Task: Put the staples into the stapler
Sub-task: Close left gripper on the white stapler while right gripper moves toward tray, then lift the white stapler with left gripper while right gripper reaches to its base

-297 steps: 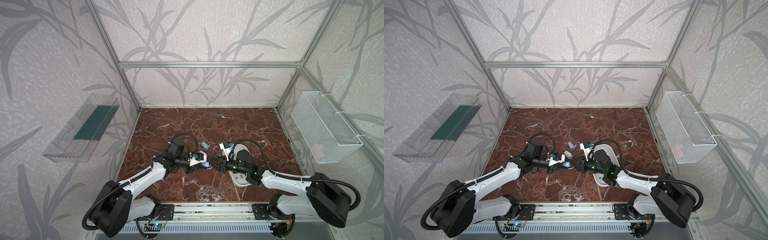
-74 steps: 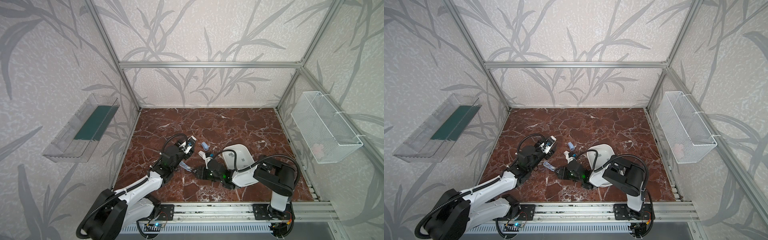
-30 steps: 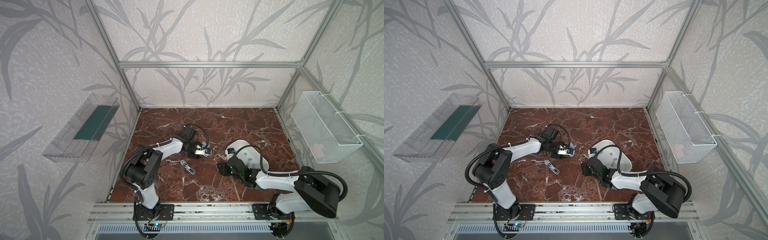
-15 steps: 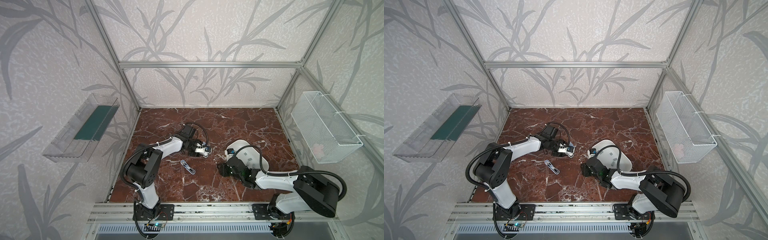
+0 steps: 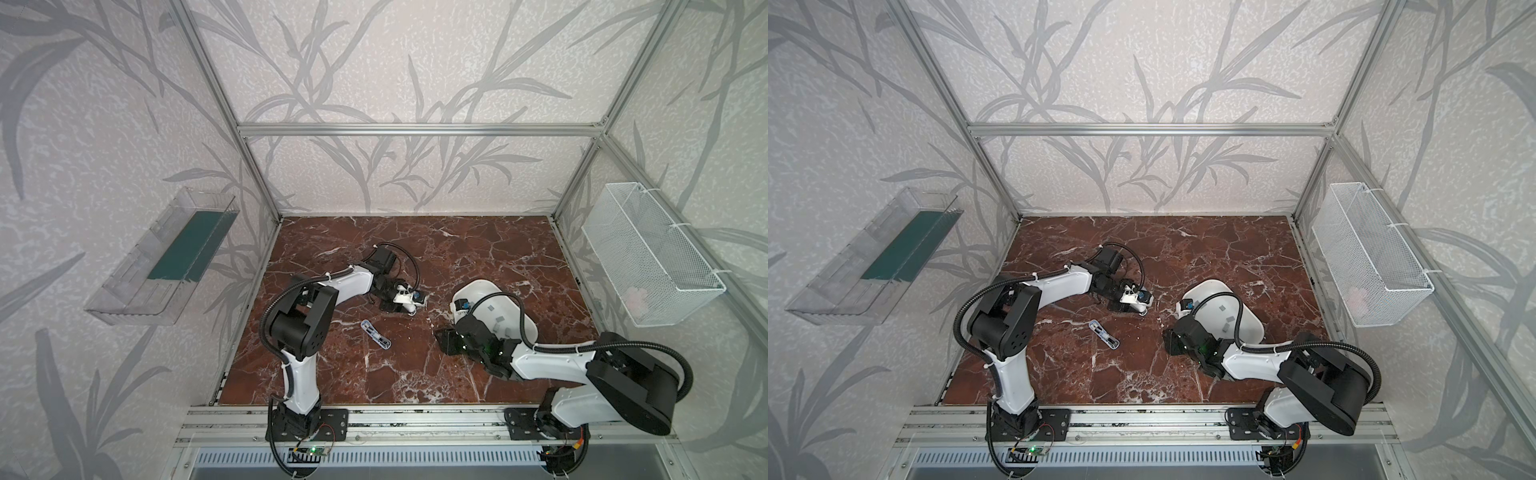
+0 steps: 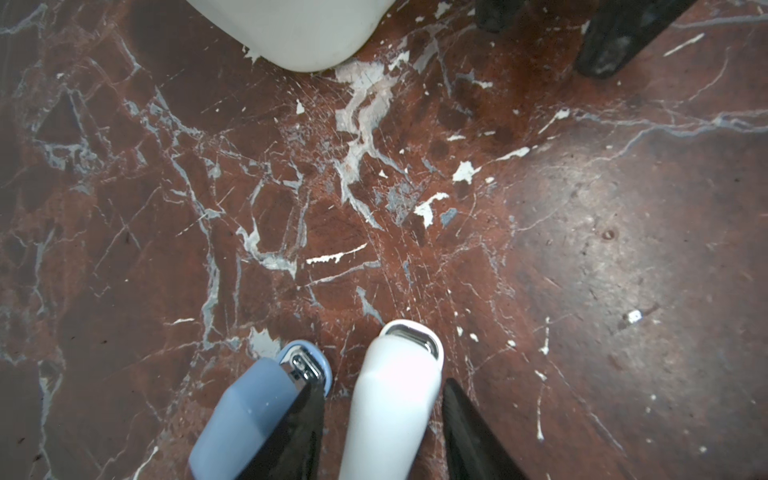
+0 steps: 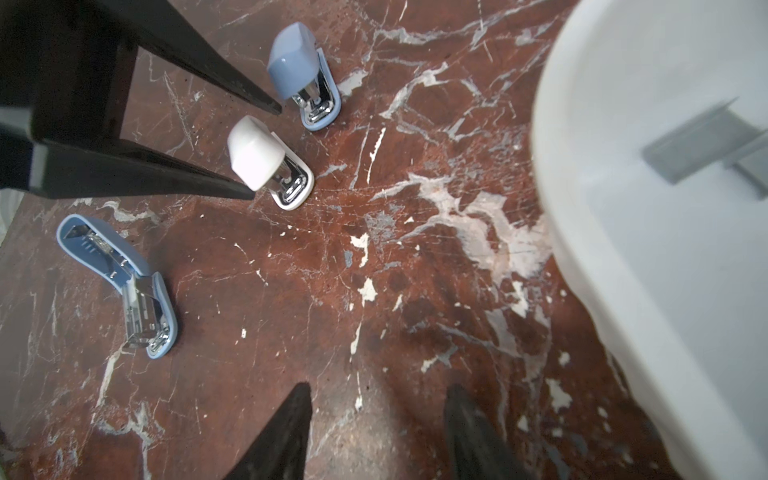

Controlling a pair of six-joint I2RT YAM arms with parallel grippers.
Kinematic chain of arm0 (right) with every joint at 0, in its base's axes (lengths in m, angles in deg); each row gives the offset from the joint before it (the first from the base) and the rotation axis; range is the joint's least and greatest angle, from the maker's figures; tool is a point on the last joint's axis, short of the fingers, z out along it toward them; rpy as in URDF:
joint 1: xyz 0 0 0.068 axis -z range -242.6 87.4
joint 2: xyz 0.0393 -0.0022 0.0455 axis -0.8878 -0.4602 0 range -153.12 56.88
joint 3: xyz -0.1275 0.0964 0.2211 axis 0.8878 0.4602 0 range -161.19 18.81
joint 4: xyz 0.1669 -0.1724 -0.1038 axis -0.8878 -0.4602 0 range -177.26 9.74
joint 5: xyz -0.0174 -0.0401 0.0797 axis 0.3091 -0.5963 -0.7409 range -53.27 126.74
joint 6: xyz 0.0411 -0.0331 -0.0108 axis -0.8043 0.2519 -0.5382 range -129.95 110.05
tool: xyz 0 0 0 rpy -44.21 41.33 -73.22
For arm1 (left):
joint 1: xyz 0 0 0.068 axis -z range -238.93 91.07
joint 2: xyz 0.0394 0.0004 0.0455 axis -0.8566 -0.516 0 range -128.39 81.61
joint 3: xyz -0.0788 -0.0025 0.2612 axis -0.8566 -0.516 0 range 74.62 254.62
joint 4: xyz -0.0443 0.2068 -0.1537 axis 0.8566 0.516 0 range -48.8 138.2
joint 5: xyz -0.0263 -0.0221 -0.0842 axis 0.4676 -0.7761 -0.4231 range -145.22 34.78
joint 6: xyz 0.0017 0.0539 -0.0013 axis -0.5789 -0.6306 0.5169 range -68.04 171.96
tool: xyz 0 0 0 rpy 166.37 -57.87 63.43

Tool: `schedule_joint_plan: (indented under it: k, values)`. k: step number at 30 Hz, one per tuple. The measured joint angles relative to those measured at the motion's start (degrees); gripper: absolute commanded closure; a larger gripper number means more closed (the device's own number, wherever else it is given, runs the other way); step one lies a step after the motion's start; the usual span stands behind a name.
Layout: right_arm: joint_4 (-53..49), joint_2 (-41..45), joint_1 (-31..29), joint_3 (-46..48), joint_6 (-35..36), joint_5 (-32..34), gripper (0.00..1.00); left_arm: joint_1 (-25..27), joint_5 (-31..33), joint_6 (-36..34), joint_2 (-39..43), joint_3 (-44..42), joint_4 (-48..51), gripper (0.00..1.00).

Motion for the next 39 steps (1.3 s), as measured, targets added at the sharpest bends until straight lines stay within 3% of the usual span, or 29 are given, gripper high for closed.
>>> schedule_joint_plan:
  k: [10, 19, 29, 35, 39]
  values:
    - [0.02, 0.00, 0.00, 0.00, 0.00, 0.17, 0.47, 0.00, -0.26, -1.64, -0.68, 1.31, 3.69, 0.64]
    - [0.02, 0.00, 0.00, 0.00, -0.02, 0.17, 0.46, 0.07, 0.50, -2.43, -2.99, 2.54, 4.76, 0.61]
    - [1.16, 0.00, 0.15, 0.28, -0.70, 0.07, 0.46, 0.09, -0.52, -4.48, -3.10, 2.73, 5.60, 0.90]
    - [9.86, -0.13, 2.86, 4.15, -2.71, -4.33, 0.47, 0.92, -3.04, -5.42, 1.97, -1.55, 4.07, 0.94]
    - [16.46, -0.94, 4.20, 4.85, -4.39, -7.82, 0.53, 4.09, -2.97, -4.07, 6.58, -5.95, 1.07, 0.96]
